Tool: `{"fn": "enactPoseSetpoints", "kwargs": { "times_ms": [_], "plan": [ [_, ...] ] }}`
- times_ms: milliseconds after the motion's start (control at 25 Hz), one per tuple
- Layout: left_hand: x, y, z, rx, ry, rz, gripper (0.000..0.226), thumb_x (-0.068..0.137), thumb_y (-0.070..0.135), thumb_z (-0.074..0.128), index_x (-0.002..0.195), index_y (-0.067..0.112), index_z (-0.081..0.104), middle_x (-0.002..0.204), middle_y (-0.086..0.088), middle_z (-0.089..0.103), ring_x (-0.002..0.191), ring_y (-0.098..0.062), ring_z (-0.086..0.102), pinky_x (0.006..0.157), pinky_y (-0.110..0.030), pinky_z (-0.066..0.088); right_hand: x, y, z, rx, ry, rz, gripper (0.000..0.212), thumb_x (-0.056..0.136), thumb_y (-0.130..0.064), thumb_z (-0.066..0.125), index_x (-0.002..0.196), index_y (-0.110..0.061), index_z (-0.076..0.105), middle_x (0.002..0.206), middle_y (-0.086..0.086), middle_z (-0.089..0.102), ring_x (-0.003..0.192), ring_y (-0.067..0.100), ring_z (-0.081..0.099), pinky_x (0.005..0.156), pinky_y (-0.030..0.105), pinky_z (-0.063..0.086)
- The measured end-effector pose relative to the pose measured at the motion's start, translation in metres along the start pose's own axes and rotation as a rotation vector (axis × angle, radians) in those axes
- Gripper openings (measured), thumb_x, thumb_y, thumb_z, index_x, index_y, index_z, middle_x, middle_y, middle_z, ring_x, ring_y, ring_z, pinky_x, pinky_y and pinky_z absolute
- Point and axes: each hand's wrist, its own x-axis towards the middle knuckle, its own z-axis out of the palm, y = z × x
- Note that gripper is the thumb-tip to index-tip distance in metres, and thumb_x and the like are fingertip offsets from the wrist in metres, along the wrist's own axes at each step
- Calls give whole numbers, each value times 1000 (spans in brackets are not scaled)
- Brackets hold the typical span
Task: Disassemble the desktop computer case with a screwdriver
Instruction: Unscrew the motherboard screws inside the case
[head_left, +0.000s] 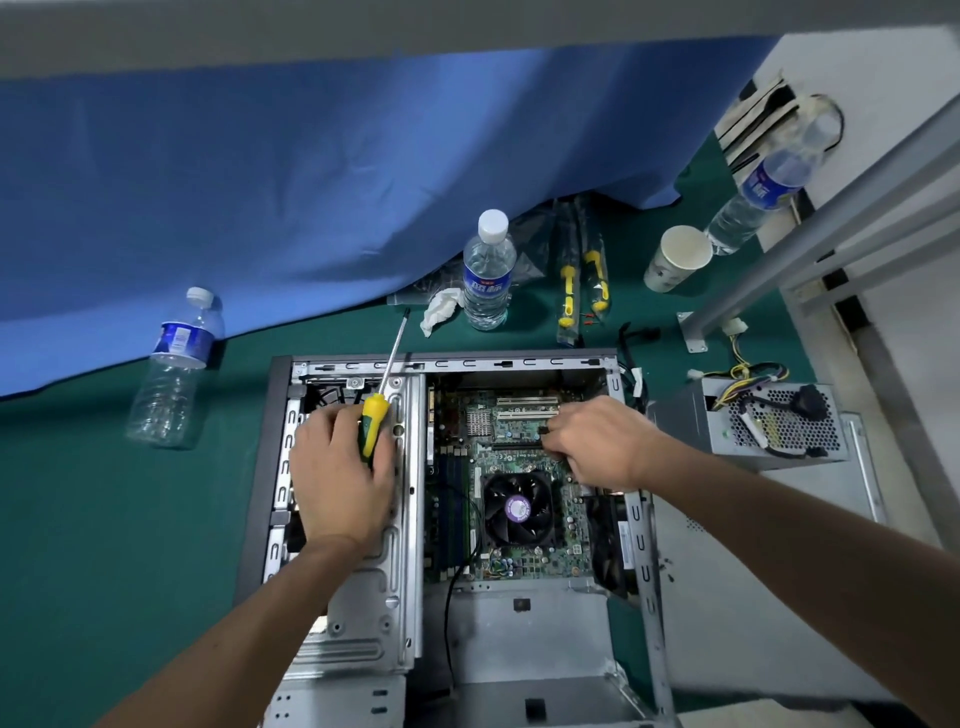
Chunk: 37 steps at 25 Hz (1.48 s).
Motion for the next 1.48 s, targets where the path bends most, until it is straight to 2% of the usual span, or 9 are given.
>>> {"fn": "enactPoseSetpoints", "kwargs": {
  "times_ms": [160,440,600,680,760,880,1040,1280,1480],
  "plan": [
    [16,14,9,0,61,-115,28,92,25,65,106,0,63,109,-21,56,98,-36,51,81,-44,43,2,-1,0,-30,-33,12,26,82,-7,50,99,-20,65,87,-5,61,87,15,58,82,33,54],
    [15,19,20,113,94,-21,28,93,27,58,99,0,63,102,-19,58,88,-36,54,78,-47,41,16,-12,4,-47,-117,250,22,84,-1,49,98,-11,62,73,-1,59,66,14,61,63,29,55],
    [15,20,21,127,103,-15,29,89,28,55,100,1,63,97,-16,56,85,-33,52,76,-45,39,57,-30,8,722,99,743,40,96,-24,57,130,-4,49,65,0,54,56,15,56,53,28,46],
    [15,18,23,134,112,-4,28,88,27,55,98,2,62,96,-15,55,83,-33,51,75,-44,39,73,-30,16,1081,193,998,43,97,-29,58,128,-2,46,73,1,56,59,13,56,49,25,41],
    [15,17,24,143,119,4,27,88,27,55,98,3,61,96,-15,54,83,-33,51,75,-44,38,83,-25,22,1259,315,1183,42,96,-28,59,125,0,46,89,7,61,75,20,62,59,29,47],
    [16,16,26,145,125,5,27,88,27,55,98,3,61,96,-15,54,83,-32,50,74,-43,36,94,-20,33,1310,439,1374,50,95,-25,60,130,4,39,118,21,63,107,38,62,87,42,53],
    [14,16,26,147,127,17,26,87,25,57,98,3,61,95,-15,54,82,-32,49,73,-43,36,101,-20,43,1268,452,1404,38,95,-23,62,119,2,47,115,22,64,104,36,63,76,35,49],
    [14,15,26,155,137,25,23,85,23,58,96,2,61,95,-16,55,81,-33,51,72,-43,38,110,-15,49,1204,518,1491,38,93,-23,65,118,3,52,114,24,66,104,39,65,82,42,53],
    [15,15,27,150,118,21,25,86,25,56,98,4,61,97,-15,55,83,-32,52,73,-43,39,107,-9,56,1238,605,1505,23,92,-24,66,104,-5,62,108,17,70,96,35,67,73,32,45]
  ]
}}
